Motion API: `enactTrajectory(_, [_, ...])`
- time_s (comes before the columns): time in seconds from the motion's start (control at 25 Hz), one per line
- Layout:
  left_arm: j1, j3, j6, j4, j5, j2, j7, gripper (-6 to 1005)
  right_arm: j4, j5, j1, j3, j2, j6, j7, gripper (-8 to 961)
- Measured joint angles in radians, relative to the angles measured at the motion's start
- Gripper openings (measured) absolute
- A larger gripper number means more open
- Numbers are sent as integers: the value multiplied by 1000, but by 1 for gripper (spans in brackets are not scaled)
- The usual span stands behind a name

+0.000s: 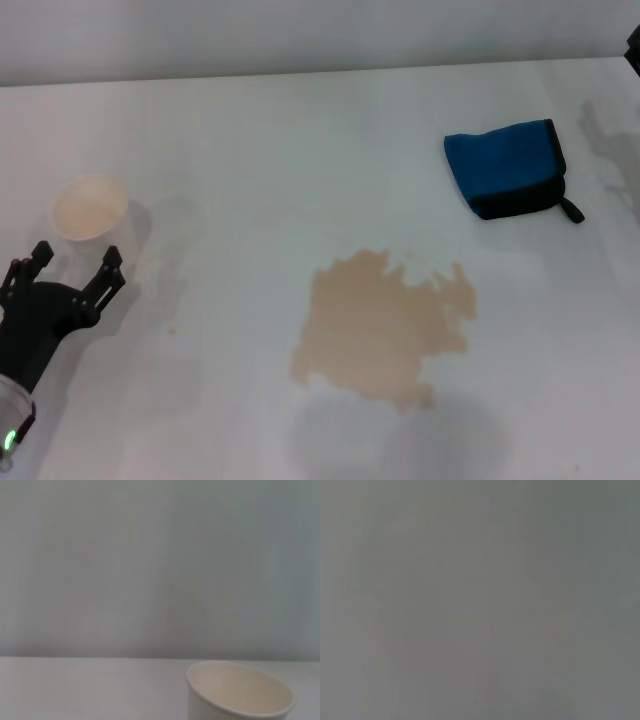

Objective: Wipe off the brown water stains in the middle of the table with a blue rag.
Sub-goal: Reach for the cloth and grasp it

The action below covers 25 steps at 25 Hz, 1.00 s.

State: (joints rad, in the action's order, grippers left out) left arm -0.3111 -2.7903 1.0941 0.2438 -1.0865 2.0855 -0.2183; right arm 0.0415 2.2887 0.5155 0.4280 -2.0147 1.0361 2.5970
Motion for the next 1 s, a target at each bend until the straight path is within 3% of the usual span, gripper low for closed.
enactTrajectory(0.2, [48, 0, 64, 25, -20, -2, -20, 892, 0, 0, -2, 0, 1, 6, 0, 837])
enactTrajectory(0.4, [82, 0, 129, 18, -23, -4, -153, 892, 0, 0, -4, 0, 1, 13, -2, 837])
enactTrajectory(0.56, [91, 0, 152, 14, -33, -4, -174, 893, 10, -17, -6, 26, 3, 33, -87, 836])
enactTrajectory(0.88, [106, 0, 166, 12, -110, -3, -207, 893, 287, -216, -31, 320, 12, -31, -496, 836])
enactTrajectory(1.0, [107, 0, 167, 11, -113, -5, -221, 893, 413, -335, -29, 420, 27, -77, -647, 835])
